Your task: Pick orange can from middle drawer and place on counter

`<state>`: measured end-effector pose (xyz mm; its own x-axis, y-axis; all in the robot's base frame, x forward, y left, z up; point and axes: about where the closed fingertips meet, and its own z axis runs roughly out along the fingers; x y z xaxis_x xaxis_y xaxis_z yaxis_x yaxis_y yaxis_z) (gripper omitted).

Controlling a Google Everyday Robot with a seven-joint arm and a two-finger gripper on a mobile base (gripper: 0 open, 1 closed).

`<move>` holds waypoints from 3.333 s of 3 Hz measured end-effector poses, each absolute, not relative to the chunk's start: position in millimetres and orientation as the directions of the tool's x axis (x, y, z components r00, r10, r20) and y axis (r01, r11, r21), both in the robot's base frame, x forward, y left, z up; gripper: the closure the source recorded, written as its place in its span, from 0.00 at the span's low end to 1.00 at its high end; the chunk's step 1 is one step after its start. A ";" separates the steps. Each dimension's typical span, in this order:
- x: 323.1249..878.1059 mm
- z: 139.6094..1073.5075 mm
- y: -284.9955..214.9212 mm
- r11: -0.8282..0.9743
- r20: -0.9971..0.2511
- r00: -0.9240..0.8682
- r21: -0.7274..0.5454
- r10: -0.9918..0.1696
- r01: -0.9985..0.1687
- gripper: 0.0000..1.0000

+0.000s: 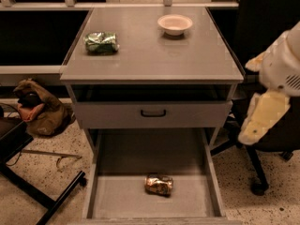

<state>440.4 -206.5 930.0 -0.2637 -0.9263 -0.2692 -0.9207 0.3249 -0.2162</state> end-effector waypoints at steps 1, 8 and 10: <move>441.0 855.4 -179.1 0.322 -0.316 -0.256 -0.176 -0.913 -0.930 0.00; 432.2 641.9 -56.0 0.257 -0.556 -0.221 0.013 -0.801 -0.966 0.00; 456.2 489.1 11.9 0.263 -0.632 -0.258 0.088 -0.731 -0.961 0.00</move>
Offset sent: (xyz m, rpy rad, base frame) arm 0.0006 0.0225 -0.0578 0.0533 0.0260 0.0152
